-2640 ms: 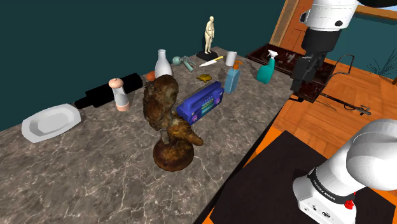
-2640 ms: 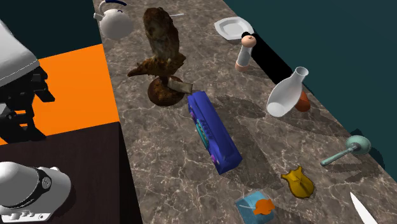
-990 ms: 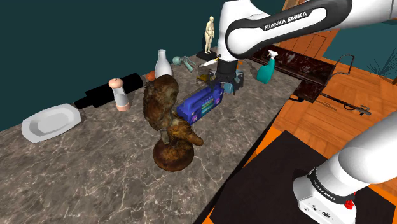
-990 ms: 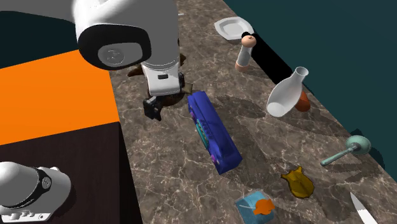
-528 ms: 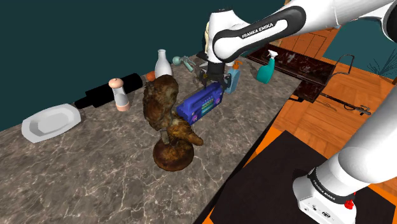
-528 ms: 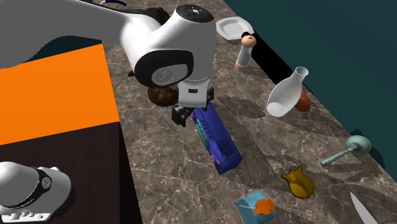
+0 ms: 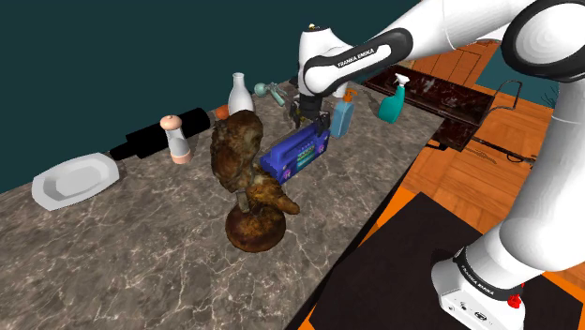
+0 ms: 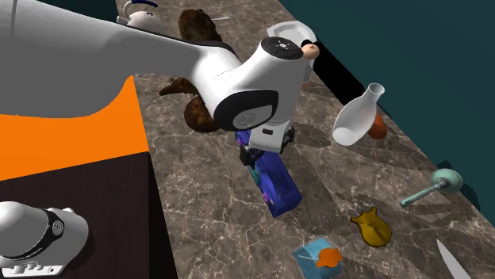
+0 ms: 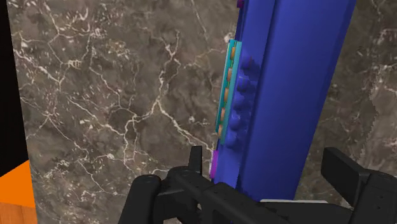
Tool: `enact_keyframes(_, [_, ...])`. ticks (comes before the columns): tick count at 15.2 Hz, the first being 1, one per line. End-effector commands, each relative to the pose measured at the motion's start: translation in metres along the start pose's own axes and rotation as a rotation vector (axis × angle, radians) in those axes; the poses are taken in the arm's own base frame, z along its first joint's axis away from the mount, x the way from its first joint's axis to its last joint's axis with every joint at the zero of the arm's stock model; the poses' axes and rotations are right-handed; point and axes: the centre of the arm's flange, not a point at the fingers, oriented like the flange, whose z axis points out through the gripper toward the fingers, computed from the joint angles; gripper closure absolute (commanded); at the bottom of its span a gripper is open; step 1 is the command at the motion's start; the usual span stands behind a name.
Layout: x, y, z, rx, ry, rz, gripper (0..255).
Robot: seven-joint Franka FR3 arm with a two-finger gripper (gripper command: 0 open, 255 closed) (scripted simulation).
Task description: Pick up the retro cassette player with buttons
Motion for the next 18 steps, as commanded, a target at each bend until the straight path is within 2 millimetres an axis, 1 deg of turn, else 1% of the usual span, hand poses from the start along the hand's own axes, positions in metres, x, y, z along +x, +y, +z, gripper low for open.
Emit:
enact_keyframes(1, [0.000, -0.002, 0.010, 0.001, 0.001, 0.005, 0])
enact_keyframes(4, [-0.001, -0.003, 0.026, 0.001, 0.001, 0.005, 0])
enact_keyframes(6, [-0.001, -0.003, 0.029, 0.001, 0.001, 0.005, 0])
enact_keyframes(7, [0.000, -0.003, 0.029, 0.001, 0.001, 0.005, 255])
enact_keyframes(16, [-0.001, -0.003, 0.029, 0.001, 0.001, 0.005, 255])
enact_keyframes(18, [-0.001, -0.003, 0.018, 0.001, 0.001, 0.005, 255])
